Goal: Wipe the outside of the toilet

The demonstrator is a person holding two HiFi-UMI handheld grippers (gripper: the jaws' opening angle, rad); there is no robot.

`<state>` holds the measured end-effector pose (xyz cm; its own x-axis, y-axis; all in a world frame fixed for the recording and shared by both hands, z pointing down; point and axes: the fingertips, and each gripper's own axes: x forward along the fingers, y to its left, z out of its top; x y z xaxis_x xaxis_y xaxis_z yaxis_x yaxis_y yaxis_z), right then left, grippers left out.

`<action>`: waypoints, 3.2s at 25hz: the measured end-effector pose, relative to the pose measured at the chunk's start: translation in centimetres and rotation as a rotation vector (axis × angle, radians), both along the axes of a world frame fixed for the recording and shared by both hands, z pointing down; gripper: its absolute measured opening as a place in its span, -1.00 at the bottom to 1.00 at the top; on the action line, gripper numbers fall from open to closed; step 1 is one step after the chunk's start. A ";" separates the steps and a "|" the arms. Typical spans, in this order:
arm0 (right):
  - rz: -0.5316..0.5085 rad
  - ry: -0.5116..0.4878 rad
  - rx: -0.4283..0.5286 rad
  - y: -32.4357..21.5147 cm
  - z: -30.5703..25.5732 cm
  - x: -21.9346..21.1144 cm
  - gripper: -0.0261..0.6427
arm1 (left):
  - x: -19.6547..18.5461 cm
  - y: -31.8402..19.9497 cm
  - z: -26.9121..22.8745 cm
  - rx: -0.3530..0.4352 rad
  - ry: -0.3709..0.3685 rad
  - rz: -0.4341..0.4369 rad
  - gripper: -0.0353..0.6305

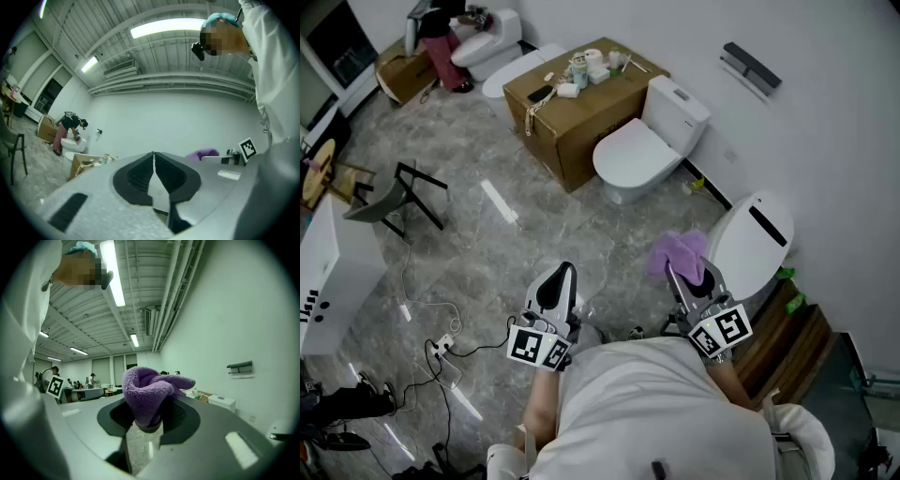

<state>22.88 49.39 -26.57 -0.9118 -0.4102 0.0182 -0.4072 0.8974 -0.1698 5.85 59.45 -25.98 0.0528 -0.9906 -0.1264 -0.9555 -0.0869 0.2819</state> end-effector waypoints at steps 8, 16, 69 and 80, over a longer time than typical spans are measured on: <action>0.015 -0.007 0.033 0.1 -0.3 10.2 -0.52 | 12.2 -0.6 0.5 -0.008 0.008 0.059 -0.84; 0.155 -0.028 0.045 0.0 -0.6 16.3 -0.52 | 14.4 -0.8 -0.9 0.001 -0.038 0.091 -0.88; 0.392 0.018 -0.034 -23.3 0.9 3.5 -0.50 | 0.6 -30.3 1.6 -0.020 0.042 0.348 -0.88; 0.395 0.002 -0.079 -33.3 2.6 5.2 -0.50 | 2.7 -39.0 2.6 -0.060 0.037 0.346 -0.88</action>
<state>28.04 16.08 -23.93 -0.6841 -0.7264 0.0651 -0.7185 0.6560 -0.2309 8.52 20.44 -23.37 0.3829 -0.9206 -0.0764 -0.8617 -0.3857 0.3298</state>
